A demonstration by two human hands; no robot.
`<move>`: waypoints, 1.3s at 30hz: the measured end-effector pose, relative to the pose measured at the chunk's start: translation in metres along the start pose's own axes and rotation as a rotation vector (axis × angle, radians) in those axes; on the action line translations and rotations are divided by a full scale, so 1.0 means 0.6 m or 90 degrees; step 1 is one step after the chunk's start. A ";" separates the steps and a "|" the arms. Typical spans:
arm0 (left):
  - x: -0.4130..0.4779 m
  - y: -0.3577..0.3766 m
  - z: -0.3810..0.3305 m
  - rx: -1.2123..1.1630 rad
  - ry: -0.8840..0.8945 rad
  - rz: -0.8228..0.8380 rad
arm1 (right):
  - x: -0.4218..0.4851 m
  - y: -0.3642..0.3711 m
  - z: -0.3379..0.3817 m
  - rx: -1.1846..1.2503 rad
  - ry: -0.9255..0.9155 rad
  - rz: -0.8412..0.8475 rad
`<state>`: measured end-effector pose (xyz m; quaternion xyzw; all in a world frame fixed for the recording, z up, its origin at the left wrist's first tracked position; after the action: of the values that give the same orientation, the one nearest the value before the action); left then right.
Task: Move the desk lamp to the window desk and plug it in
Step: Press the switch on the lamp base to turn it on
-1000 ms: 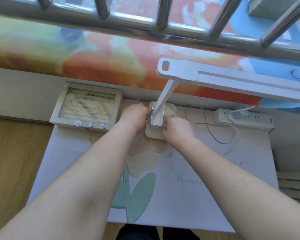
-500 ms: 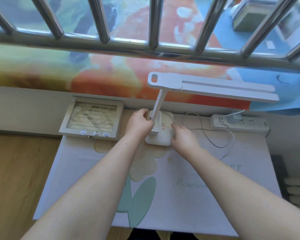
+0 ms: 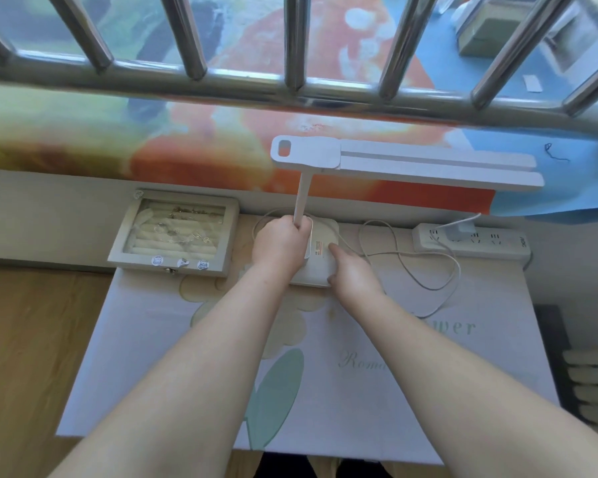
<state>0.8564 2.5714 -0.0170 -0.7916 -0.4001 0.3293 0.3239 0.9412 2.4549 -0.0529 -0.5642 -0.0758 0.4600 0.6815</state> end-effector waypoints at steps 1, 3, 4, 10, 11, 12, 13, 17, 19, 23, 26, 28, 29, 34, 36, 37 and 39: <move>0.001 -0.001 0.001 0.002 0.002 0.003 | 0.001 0.001 0.000 0.005 0.006 -0.002; 0.003 0.000 0.001 0.002 0.005 0.018 | 0.005 0.003 -0.001 0.007 0.020 0.002; 0.003 0.001 0.001 -0.002 0.002 0.024 | 0.007 0.003 -0.003 0.006 0.028 0.007; 0.007 -0.001 0.009 -0.053 -0.030 0.039 | 0.013 0.006 -0.005 0.014 0.047 0.025; 0.006 -0.002 0.009 -0.057 -0.030 0.039 | 0.013 0.007 -0.005 0.014 0.046 0.027; 0.006 -0.002 0.008 -0.062 -0.030 0.040 | 0.013 0.008 -0.006 0.015 0.044 0.027; 0.006 -0.003 0.008 -0.066 -0.031 0.041 | 0.013 0.009 -0.006 0.017 0.042 0.025; 0.005 -0.001 0.009 -0.069 -0.028 0.047 | 0.016 0.011 -0.009 0.013 0.039 0.019; 0.005 0.000 0.010 -0.064 -0.021 0.046 | 0.012 0.015 -0.012 0.016 0.032 0.019; 0.006 0.002 0.009 -0.055 -0.016 0.044 | 0.002 0.024 -0.022 0.029 0.020 0.033; 0.008 0.003 0.009 -0.061 -0.012 0.047 | -0.002 0.028 -0.026 0.005 0.005 0.062; 0.009 0.004 0.009 -0.058 -0.009 0.050 | -0.002 0.027 -0.028 -0.018 -0.001 0.065; 0.010 0.005 0.010 -0.057 -0.009 0.049 | -0.002 0.027 -0.027 -0.045 -0.013 0.063; 0.011 0.007 0.010 -0.031 -0.004 0.057 | 0.000 0.034 -0.021 -0.117 -0.045 0.056; 0.010 0.005 0.010 -0.046 -0.011 0.047 | 0.002 0.035 -0.020 -0.131 -0.049 0.048; 0.010 0.005 0.011 -0.046 -0.013 0.044 | 0.003 0.035 -0.019 -0.137 -0.050 0.045; 0.011 0.005 0.011 -0.040 -0.013 0.041 | 0.003 0.035 -0.018 -0.148 -0.056 0.036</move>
<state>0.8557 2.5773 -0.0249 -0.8106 -0.3875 0.3348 0.2841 0.9374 2.4474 -0.0751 -0.6207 -0.1426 0.4915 0.5940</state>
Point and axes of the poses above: each hand's wrist, its own x-axis towards the middle knuckle, its own y-axis out of the palm, z = x × y, the point moved 5 cm from there along x, towards the middle knuckle, and after that the axes turned 1 degree about -z, right-handed, at the moved point
